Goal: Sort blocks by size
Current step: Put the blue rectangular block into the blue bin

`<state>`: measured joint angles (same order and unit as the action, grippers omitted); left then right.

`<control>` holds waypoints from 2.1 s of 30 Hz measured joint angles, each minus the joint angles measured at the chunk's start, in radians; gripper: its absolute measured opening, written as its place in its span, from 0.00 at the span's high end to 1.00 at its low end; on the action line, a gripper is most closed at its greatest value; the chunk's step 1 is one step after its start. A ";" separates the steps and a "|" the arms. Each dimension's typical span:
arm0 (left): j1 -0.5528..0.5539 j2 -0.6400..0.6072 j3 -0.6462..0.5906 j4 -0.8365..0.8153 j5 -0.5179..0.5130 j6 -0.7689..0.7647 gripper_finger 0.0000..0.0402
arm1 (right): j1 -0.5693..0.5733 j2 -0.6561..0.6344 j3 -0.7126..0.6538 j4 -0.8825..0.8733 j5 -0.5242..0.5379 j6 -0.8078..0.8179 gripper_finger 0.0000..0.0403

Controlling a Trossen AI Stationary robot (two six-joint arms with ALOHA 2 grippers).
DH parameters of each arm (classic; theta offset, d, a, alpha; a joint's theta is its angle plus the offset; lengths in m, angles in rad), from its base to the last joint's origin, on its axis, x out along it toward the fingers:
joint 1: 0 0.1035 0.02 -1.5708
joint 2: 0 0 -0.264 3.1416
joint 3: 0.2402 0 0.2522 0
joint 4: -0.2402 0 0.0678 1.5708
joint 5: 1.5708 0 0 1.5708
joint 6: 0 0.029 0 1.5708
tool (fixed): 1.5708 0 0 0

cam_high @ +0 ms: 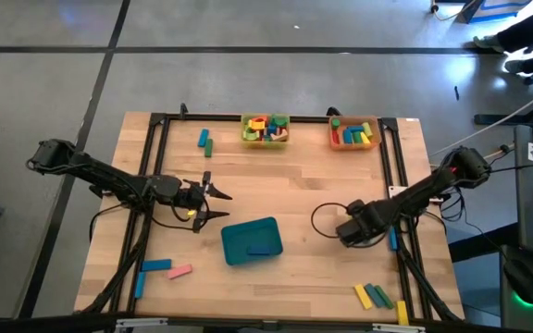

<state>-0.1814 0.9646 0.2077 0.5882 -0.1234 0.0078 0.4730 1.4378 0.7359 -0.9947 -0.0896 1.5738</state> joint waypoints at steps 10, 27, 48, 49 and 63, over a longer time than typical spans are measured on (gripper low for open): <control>0.000 0.000 0.000 0.004 0.000 0.000 0.47 | 0.005 0.000 -0.052 0.117 0.040 -0.073 0.79; 0.000 0.000 0.000 0.006 0.000 0.003 0.47 | 0.005 0.000 0.120 0.304 0.351 -0.420 0.84; -0.007 0.000 -0.001 0.005 0.000 0.018 0.47 | -0.087 0.280 0.154 1.400 0.440 -1.358 0.83; -0.007 0.000 -0.001 0.005 0.000 0.018 0.47 | -0.097 0.300 0.167 1.422 0.414 -1.373 0.83; -0.006 -0.006 0.136 -0.300 -0.018 0.012 0.47 | -0.223 0.476 0.315 1.315 0.173 -1.458 0.82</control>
<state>-0.1879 0.9581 0.3437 0.2882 -0.1416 0.0198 0.2504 1.9142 1.0506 0.3206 0.0829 0.1159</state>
